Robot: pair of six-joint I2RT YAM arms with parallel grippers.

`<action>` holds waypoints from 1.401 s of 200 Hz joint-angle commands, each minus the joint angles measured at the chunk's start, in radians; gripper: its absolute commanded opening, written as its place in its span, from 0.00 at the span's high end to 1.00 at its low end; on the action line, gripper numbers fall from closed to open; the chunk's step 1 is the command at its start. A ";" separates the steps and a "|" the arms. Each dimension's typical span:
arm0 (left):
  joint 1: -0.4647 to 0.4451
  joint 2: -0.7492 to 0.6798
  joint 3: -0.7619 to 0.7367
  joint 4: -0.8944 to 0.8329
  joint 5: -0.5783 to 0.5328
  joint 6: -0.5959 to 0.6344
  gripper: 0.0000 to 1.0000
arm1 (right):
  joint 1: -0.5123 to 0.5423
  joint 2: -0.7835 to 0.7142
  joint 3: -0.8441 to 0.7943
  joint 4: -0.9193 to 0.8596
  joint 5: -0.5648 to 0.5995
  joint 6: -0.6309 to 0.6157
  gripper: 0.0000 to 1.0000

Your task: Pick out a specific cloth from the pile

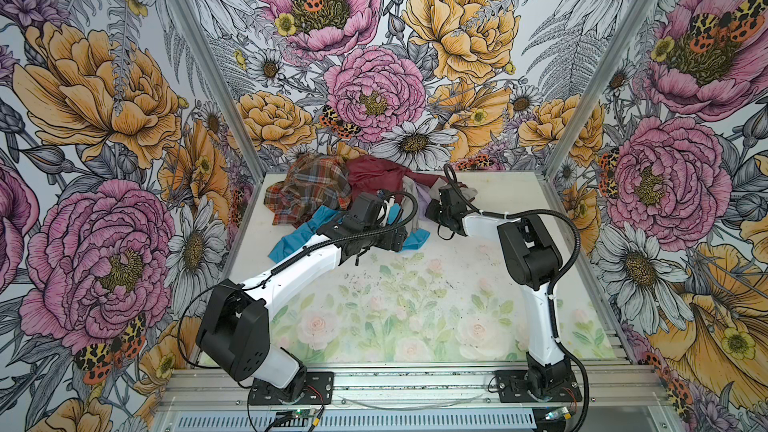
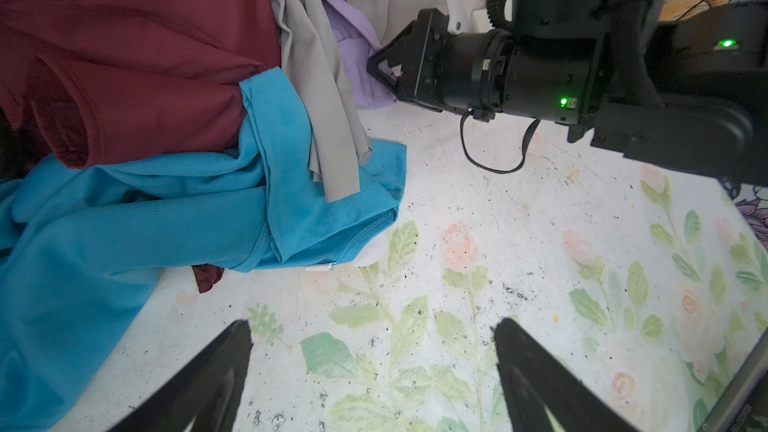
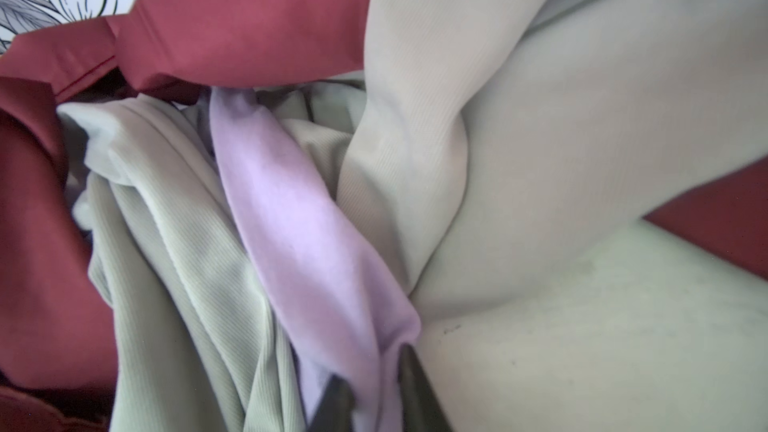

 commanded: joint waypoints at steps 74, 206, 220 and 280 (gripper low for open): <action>0.105 -0.099 -0.029 0.072 0.024 -0.019 0.07 | 0.007 -0.338 0.025 0.161 0.015 -0.086 1.00; 0.147 -0.117 0.135 0.146 -0.047 0.046 0.04 | 0.044 -0.386 0.494 0.151 -0.151 -0.035 1.00; 0.137 -0.096 0.160 0.181 -0.026 0.063 0.04 | 0.047 -0.411 0.470 0.157 -0.153 -0.029 1.00; 0.105 0.041 0.145 0.459 0.147 0.077 0.02 | 0.047 -0.508 0.371 0.147 -0.164 -0.005 1.00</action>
